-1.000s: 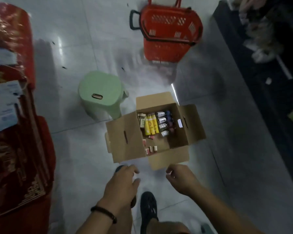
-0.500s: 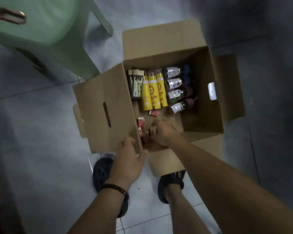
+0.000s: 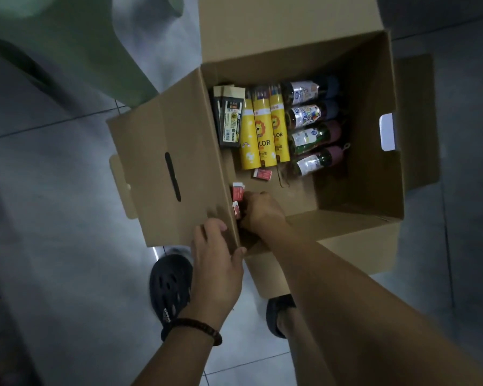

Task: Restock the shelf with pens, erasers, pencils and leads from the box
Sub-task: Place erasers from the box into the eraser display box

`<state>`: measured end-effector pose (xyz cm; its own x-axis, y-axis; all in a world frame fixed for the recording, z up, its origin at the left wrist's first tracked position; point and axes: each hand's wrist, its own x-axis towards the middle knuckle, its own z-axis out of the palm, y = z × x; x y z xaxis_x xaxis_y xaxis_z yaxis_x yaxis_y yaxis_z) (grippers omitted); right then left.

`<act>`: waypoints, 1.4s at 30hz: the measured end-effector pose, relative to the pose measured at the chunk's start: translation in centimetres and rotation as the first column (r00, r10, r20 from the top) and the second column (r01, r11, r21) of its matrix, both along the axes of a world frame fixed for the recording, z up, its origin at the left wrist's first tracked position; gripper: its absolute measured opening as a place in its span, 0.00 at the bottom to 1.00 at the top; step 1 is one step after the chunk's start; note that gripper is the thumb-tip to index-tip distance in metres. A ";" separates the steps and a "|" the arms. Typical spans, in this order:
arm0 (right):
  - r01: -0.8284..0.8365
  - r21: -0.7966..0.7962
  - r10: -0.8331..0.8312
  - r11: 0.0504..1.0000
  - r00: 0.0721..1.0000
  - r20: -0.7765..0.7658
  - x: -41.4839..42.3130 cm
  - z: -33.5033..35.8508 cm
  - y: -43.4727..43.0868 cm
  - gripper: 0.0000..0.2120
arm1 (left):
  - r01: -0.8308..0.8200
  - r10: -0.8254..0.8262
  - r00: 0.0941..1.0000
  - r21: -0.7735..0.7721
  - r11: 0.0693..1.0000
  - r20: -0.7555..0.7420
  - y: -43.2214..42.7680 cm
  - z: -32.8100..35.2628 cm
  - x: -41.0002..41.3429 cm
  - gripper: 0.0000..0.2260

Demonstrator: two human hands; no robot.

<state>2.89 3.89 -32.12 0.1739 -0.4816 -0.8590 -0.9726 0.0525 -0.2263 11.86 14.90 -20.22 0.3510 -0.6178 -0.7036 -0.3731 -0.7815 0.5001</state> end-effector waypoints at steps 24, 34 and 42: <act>-0.047 0.129 0.044 0.991 0.999 0.028 -1.7 -0.3 -2.2 0.08 | -0.036 0.033 0.996 -0.035 0.999 -0.085 0.1 0.0 0.4 0.19; 0.321 -0.184 -0.201 0.929 0.855 0.479 -1.4 26.3 -3.6 0.07 | -0.669 0.638 0.529 0.188 0.719 -0.560 -6.4 15.7 2.2 0.14; 0.248 -0.523 0.104 0.815 0.826 0.554 4.3 53.5 -2.1 0.35 | -0.795 0.694 0.109 0.357 0.491 -0.711 -9.3 43.1 7.2 0.17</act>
